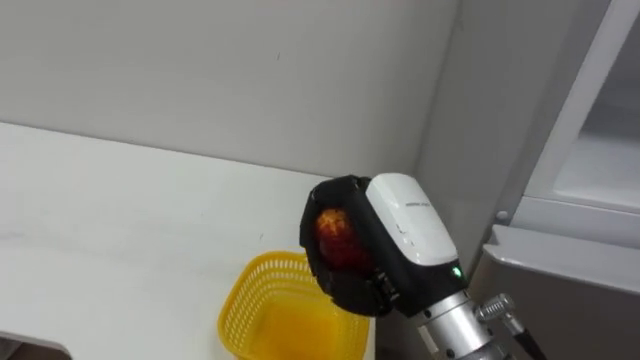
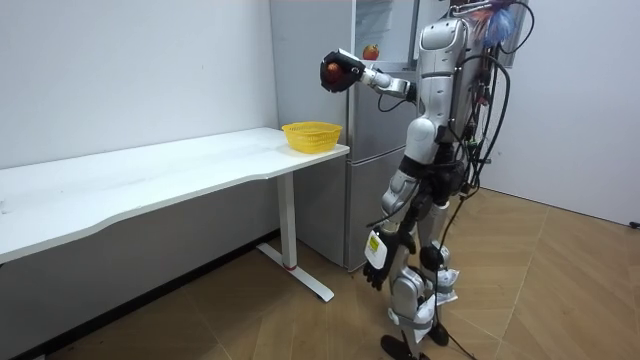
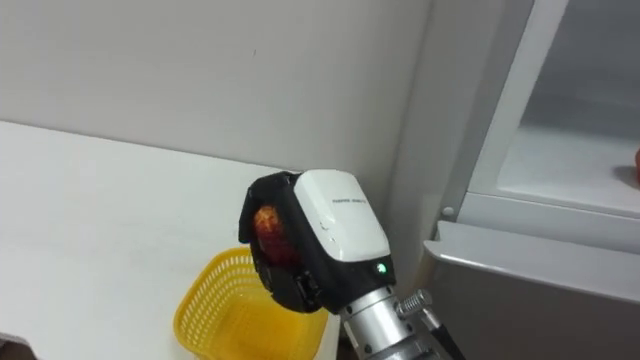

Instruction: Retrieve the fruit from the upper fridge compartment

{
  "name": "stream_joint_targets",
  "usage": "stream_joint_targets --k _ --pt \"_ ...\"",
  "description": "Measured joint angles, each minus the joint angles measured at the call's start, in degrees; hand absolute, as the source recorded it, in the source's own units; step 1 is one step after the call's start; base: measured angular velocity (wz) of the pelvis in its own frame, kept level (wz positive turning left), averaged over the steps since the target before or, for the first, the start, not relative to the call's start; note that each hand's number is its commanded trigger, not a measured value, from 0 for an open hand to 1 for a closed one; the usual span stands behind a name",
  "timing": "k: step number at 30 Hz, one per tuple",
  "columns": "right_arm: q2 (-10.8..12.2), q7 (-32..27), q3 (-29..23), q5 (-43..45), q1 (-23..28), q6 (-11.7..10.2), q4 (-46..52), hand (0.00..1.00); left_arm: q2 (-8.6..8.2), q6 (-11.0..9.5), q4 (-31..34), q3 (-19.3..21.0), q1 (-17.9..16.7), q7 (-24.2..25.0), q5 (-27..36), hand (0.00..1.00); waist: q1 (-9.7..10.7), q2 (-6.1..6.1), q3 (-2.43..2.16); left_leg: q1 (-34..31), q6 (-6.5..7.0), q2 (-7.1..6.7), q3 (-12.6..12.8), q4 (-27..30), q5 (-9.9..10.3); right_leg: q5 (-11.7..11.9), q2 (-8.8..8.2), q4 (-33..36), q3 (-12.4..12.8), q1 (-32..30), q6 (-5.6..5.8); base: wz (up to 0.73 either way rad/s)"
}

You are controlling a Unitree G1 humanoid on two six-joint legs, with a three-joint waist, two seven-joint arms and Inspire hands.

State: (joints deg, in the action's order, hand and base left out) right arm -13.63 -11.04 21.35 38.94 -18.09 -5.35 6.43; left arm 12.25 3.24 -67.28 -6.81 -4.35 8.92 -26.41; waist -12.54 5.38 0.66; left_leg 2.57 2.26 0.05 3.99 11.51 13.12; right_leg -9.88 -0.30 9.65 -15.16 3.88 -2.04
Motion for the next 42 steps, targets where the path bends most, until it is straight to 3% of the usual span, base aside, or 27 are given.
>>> stream_joint_targets --k 12,32,33,34,35,36,37,42 --pt "0.29 1.02 0.05 4.41 -1.41 1.86 -8.32 1.00 0.08 0.35 0.33 0.75 -0.13 1.90 -0.16 0.00 -2.31 0.17 0.00 -0.77 -0.01 -0.08 -0.94 0.19 0.02 0.00 -0.12 0.00 -0.92 -0.09 0.00 0.04" --pt "0.35 4.35 4.56 5.13 -3.37 5.55 -13.17 1.00 0.10 1.45 0.85 0.91 0.92 2.93 -0.16 0.00 -2.74 -0.14 0.21 -1.30 0.30 -0.71 -2.79 0.05 -0.16 -0.15 -0.60 -0.01 -2.26 -0.18 0.25 0.04" --pt "0.35 4.36 4.56 5.13 -3.37 5.61 -13.17 0.88 0.12 1.49 0.88 0.91 1.09 2.88 -0.16 0.00 -3.00 -0.15 0.21 -1.33 0.34 -0.74 -2.79 0.00 -0.19 -0.15 -0.63 -0.01 -2.25 -0.24 0.25 0.00" --pt "0.35 4.38 4.56 5.13 -3.37 5.67 -13.17 0.57 0.14 1.50 0.92 0.91 1.17 2.88 -0.16 0.00 -3.12 -0.15 0.21 -1.34 0.35 -0.75 -2.79 -0.01 -0.19 -0.15 -0.63 -0.01 -2.25 -0.25 0.25 0.00" --pt "0.35 4.45 4.56 5.13 -3.38 5.84 -13.17 0.49 0.16 1.50 0.97 0.91 1.32 2.87 -0.16 0.00 -3.35 -0.15 0.21 -1.34 0.36 -0.76 -2.79 -0.02 -0.20 -0.15 -0.64 -0.01 -2.26 -0.25 0.25 0.00" --pt "0.35 4.58 4.56 5.13 -3.38 6.05 -13.17 0.05 0.15 1.50 1.03 0.91 1.42 2.86 -0.23 0.00 -3.55 -0.14 0.20 -1.35 0.38 -0.77 -2.80 -0.03 -0.21 -0.15 -0.65 -0.01 -2.26 -0.24 0.25 0.00" --pt "0.35 4.68 4.56 5.13 -3.38 6.14 -13.18 0.00 0.15 1.51 1.09 0.91 1.42 2.85 -0.31 0.00 -3.61 -0.14 0.20 -1.35 0.39 -0.77 -2.80 -0.02 -0.22 -0.15 -0.66 -0.01 -2.26 -0.24 0.25 0.00" --pt "0.34 4.93 4.66 4.98 -3.39 6.32 -15.01 0.00 0.14 1.70 1.21 0.89 1.40 2.05 -0.28 0.00 -3.73 -0.13 0.19 -1.31 0.45 -0.80 -2.81 0.09 -0.28 -0.15 -0.72 0.04 -2.24 -0.13 0.26 0.00"
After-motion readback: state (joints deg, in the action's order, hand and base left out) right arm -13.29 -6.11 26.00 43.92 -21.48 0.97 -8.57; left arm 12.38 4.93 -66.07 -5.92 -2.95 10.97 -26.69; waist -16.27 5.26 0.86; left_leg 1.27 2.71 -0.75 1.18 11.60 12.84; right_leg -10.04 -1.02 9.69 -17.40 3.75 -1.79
